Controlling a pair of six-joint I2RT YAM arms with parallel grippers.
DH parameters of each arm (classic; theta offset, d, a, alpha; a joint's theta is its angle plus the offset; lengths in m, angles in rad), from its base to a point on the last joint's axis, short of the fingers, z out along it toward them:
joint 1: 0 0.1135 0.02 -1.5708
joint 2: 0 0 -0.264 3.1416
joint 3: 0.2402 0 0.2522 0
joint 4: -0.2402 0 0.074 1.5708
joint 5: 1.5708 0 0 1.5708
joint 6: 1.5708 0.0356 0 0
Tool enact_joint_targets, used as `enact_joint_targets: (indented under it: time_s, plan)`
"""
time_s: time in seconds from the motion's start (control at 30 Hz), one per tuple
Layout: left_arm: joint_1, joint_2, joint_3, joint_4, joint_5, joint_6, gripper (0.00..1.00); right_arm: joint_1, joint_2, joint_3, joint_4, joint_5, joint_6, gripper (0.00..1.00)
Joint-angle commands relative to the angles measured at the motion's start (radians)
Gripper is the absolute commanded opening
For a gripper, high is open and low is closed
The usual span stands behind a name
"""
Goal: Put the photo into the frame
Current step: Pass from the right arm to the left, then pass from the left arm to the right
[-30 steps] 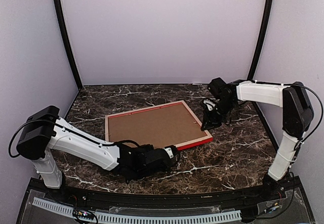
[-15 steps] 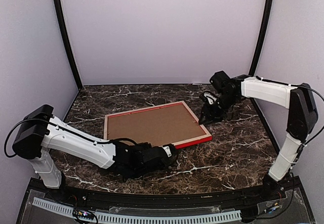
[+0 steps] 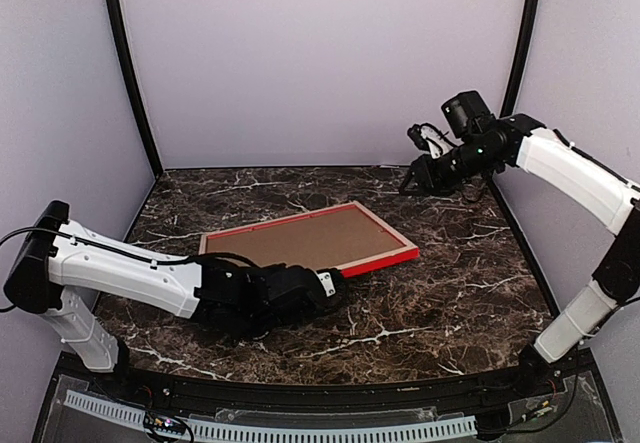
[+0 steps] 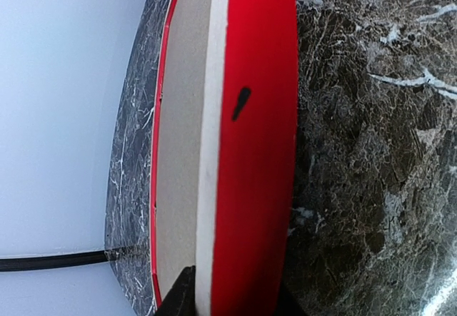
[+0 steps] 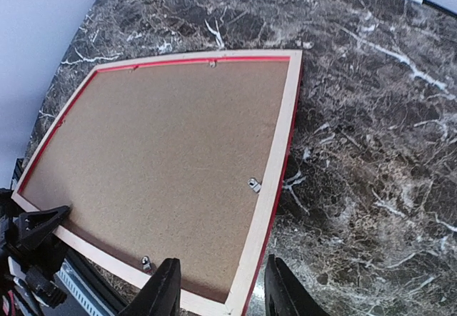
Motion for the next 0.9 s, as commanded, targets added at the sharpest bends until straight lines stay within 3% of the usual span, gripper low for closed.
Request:
enact_joint_targets:
  time_s: [0.0, 0.27, 0.5, 0.63, 0.87]
  plan:
    - [0.001, -0.116, 0.098, -0.046, 0.017, -0.004, 0.00, -0.003, -0.081, -0.001, 0.092, 0.021, -0.051, 0.41]
    - [0.003, -0.237, 0.212, -0.132, 0.118, 0.065, 0.00, 0.009, -0.212, -0.127, 0.326, -0.061, -0.065, 0.46]
    - [0.031, -0.309, 0.308, -0.210, 0.238, 0.089, 0.00, 0.016, -0.325, -0.158, 0.434, -0.068, -0.080, 0.68]
    - [0.068, -0.332, 0.373, -0.262, 0.335, 0.093, 0.00, 0.029, -0.343, -0.140, 0.440, -0.106, -0.116, 0.78]
    - [0.153, -0.379, 0.405, -0.317, 0.474, 0.117, 0.00, 0.121, -0.376, -0.131, 0.395, -0.094, -0.255, 0.80]
